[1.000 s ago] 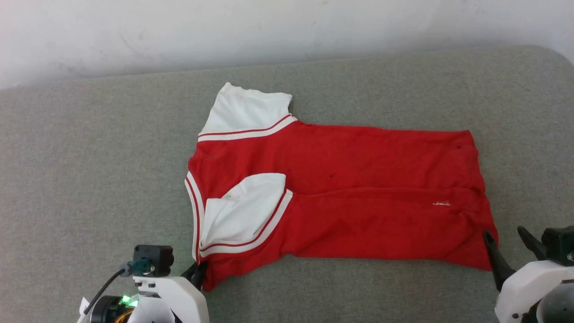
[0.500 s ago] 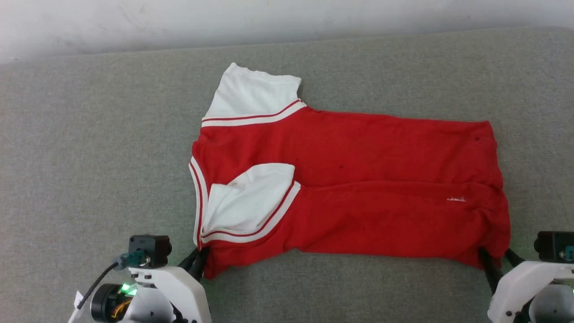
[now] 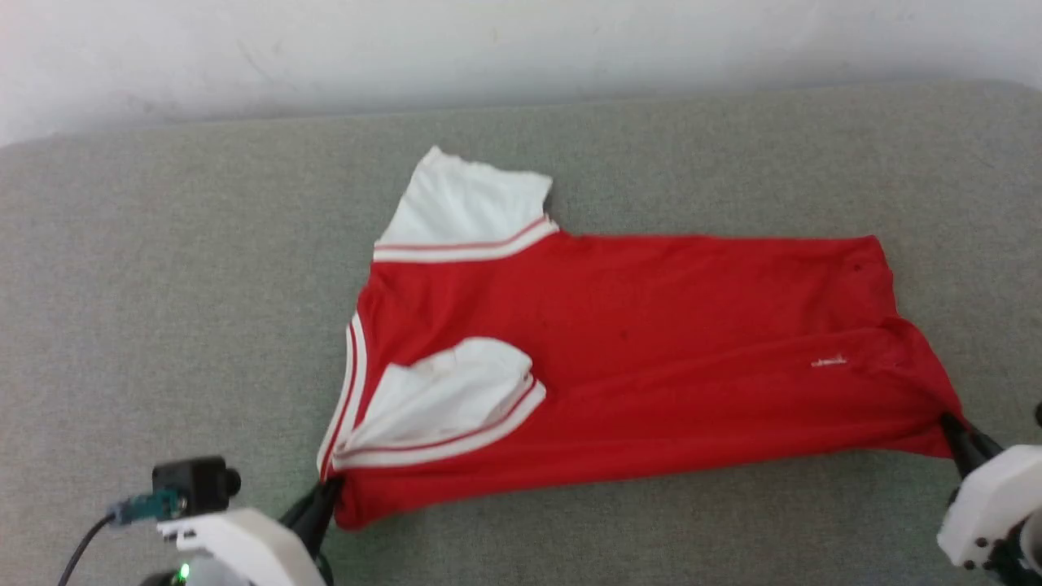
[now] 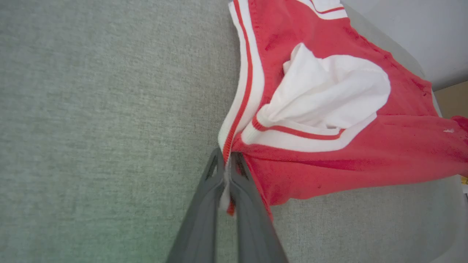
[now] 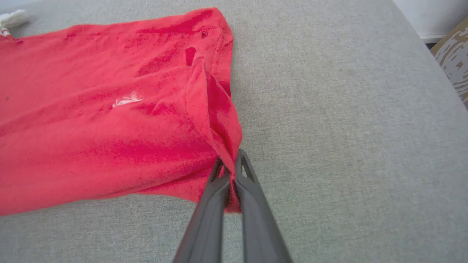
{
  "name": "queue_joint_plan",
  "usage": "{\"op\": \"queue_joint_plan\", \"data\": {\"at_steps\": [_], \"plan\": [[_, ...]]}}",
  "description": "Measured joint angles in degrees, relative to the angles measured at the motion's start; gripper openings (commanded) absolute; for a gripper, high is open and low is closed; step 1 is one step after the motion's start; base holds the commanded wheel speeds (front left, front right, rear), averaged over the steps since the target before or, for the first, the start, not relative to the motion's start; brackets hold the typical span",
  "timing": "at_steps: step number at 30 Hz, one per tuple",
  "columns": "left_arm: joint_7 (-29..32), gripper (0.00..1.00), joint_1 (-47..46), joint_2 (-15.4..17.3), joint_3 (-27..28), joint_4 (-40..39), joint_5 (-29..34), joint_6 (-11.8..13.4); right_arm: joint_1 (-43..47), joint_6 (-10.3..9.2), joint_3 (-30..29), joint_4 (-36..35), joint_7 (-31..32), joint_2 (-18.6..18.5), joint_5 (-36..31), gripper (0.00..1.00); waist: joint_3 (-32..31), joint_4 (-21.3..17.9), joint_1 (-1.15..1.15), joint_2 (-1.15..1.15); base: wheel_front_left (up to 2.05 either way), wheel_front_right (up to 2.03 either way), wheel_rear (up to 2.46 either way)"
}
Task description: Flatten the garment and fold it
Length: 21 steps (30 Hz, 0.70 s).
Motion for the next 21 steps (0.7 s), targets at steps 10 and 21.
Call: {"op": "queue_joint_plan", "data": {"at_steps": [10,21], "plan": [[4.45,0.00,13.40,0.07,0.64,-6.36,-6.04,0.13,8.62,0.05,-3.87,-3.21,3.57,0.36,1.59,0.00,-3.95,0.92,-0.01,0.00,0.00,0.00,0.00],[1.93,0.09,11.16,-2.29,-1.20,0.54,-4.90,0.55,9.46,0.02,-1.56,0.27,1.47,2.55,1.32,1.00,-5.40,1.29,-0.01,0.00,0.00,0.00,0.00]]}}
